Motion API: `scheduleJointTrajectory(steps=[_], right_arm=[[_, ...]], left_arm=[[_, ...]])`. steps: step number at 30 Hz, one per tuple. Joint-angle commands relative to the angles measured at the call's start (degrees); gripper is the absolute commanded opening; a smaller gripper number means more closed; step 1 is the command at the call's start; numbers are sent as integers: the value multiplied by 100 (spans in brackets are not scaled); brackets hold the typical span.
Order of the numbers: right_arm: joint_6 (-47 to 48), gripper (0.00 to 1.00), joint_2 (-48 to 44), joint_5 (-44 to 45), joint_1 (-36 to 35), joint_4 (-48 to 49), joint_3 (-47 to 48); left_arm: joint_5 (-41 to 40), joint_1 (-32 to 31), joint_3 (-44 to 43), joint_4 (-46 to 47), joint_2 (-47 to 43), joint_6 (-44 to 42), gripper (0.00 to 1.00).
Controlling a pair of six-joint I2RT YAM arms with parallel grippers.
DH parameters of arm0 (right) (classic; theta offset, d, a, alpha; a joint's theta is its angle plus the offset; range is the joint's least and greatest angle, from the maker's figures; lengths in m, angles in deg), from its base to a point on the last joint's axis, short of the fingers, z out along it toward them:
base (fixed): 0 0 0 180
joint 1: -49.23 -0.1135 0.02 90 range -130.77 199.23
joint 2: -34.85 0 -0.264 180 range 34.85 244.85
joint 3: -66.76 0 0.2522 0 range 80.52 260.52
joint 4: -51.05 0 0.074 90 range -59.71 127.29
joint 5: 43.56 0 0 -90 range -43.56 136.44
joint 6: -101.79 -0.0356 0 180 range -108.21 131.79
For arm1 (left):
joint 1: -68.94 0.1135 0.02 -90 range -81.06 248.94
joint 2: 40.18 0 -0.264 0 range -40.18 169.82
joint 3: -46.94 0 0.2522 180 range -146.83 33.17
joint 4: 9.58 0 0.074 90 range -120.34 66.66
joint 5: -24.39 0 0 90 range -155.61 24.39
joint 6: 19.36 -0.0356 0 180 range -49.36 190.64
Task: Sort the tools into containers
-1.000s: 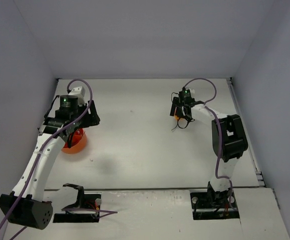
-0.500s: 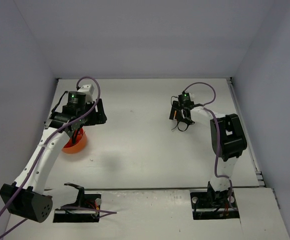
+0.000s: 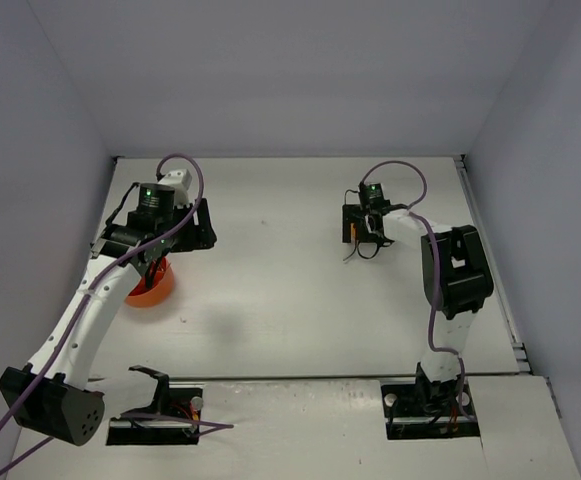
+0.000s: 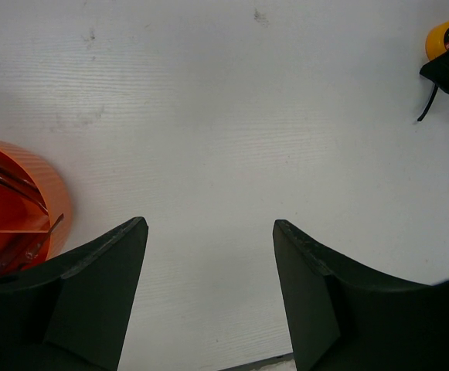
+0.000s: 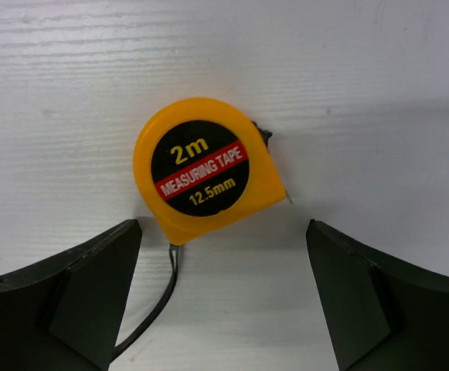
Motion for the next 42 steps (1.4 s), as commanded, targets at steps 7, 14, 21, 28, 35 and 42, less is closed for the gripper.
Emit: scheduleJointTrajectory(steps=[7, 14, 21, 28, 35, 42], right_arm=[[1420, 86, 322, -667, 202, -163, 738], [1650, 82, 468, -1096, 202, -163, 877], [1628, 57, 540, -1249, 163, -163, 811], [1682, 32, 214, -1376, -21, -157, 747], [1804, 28, -572, -1653, -652, -162, 629], [1913, 28, -1557, -1984, -1598, -140, 620]], left_arm=[[96, -74, -24, 193, -240, 22, 63], [126, -92, 50, 191, -329, -13, 63], [234, -90, 78, 191, -372, 13, 63], [388, -165, -149, 191, -281, 41, 63], [942, -288, -662, 201, -10, 290, 63], [1723, -321, -1127, 215, 415, 571, 63]])
